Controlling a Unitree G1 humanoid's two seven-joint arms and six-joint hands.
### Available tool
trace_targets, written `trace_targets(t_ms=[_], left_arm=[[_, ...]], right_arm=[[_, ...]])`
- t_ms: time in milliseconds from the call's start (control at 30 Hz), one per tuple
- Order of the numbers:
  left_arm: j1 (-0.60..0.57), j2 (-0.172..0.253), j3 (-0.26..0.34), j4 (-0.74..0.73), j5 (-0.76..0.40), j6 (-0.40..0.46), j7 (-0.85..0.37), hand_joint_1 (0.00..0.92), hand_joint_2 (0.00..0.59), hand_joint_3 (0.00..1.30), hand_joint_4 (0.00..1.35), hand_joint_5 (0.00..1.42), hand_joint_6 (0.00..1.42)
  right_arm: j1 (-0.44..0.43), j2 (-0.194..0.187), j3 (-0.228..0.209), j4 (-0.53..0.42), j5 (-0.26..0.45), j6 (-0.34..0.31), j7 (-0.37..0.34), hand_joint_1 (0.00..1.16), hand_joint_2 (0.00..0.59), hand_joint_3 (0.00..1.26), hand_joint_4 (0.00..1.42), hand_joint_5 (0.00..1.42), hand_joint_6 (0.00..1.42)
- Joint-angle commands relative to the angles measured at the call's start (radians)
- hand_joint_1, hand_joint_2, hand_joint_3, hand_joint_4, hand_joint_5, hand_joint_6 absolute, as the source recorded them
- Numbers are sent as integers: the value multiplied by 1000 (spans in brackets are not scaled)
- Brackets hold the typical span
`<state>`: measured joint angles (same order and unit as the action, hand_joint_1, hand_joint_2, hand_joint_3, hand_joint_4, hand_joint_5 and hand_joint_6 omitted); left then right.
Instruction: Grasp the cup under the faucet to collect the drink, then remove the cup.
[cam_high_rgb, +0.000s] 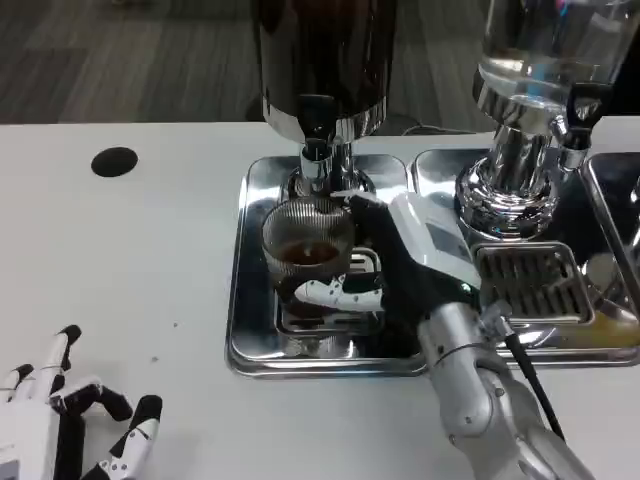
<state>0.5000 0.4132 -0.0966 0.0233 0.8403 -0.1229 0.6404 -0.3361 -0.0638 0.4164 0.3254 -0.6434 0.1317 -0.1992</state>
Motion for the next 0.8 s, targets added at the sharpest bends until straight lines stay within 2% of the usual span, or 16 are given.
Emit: trace_targets(t_ms=[33, 367, 600, 800], left_arm=[[3, 6, -3, 8, 5, -9, 9, 0, 281, 729, 94, 224, 163], [4, 6, 2, 8, -1, -18, 9, 0, 265, 730, 94, 220, 163], [-2, 1, -6, -2, 8, -15, 5, 0, 252, 716, 87, 220, 150], [-16, -2, -21, 3, 13, -16, 1, 0, 250, 713, 84, 219, 149]], right_arm=[[23, 0, 12, 10, 3, -7, 4, 772, 194, 471, 523, 451, 500], [74, -12, -10, -42, 10, -46, -38, 799, 197, 549, 624, 535, 553], [114, -38, -34, -129, 16, -47, -20, 802, 197, 575, 652, 587, 587], [174, -76, -65, -242, 5, -36, 0, 802, 197, 586, 661, 613, 603]])
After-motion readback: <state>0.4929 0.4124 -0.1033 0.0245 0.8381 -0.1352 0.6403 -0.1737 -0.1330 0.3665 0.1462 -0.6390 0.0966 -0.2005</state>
